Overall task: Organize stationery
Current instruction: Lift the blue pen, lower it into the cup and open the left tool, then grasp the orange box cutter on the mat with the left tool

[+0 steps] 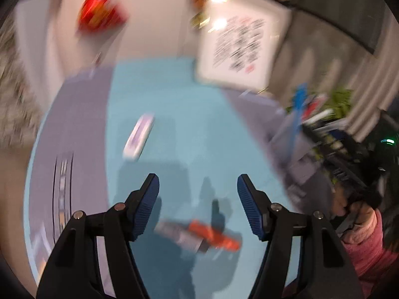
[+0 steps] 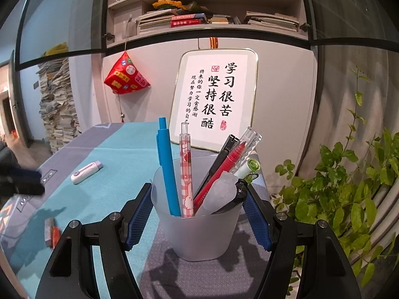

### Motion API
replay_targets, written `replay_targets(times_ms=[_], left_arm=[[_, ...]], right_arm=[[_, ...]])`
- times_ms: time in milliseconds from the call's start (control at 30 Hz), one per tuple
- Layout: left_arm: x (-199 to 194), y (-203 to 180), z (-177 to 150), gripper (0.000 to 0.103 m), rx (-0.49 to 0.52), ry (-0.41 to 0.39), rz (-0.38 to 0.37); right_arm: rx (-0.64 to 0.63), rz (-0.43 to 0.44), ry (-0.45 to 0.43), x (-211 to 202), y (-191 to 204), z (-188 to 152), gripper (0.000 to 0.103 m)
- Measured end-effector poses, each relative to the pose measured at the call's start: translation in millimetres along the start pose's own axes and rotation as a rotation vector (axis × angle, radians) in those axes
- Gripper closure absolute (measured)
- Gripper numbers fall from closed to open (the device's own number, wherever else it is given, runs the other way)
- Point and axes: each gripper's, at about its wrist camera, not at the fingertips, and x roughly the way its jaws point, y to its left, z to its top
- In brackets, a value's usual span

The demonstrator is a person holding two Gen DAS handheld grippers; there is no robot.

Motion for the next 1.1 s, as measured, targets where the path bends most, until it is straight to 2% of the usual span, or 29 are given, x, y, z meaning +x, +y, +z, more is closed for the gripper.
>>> replay_targets(times_ms=[67, 167, 267, 300, 400, 467, 567, 733, 933, 1000, 1100], left_arm=[[5, 9, -7, 0.041, -0.077, 0.05, -0.006], [4, 9, -14, 0.041, -0.106, 0.066, -0.017], [2, -1, -19, 0.046, -0.128, 0.102, -0.109], [4, -6, -21, 0.048, -0.117, 0.127, -0.118], [13, -22, -31, 0.059, -0.077, 0.191, -0.074], [21, -25, -37, 0.065, -0.083, 0.249, -0.074], [31, -26, -44, 0.069, -0.102, 0.311, -0.079], [38, -26, -39, 0.069, -0.167, 0.299, -0.075], [47, -28, -26, 0.067, -0.213, 0.29, -0.007], [51, -29, -20, 0.068, -0.207, 0.29, 0.013], [55, -34, -15, 0.075, -0.162, 0.281, 0.067]], right_arm=[[0.001, -0.003, 0.002, 0, 1, 1, 0.031], [0.002, -0.008, 0.004, 1, 0, 2, 0.031], [0.003, -0.008, 0.006, 1, 0, 2, 0.031], [0.003, -0.008, 0.007, 1, 0, 2, 0.031], [0.003, -0.009, 0.005, 1, 0, 2, 0.031], [0.003, -0.008, 0.003, 0, 0, 2, 0.031], [0.002, -0.007, 0.005, 1, 0, 2, 0.031], [0.002, -0.003, 0.002, 1, 0, 2, 0.031], [0.005, 0.004, 0.002, 2, -1, 2, 0.031], [0.005, 0.006, 0.001, 2, 0, 2, 0.031], [0.006, 0.004, 0.001, 2, -1, 2, 0.031]])
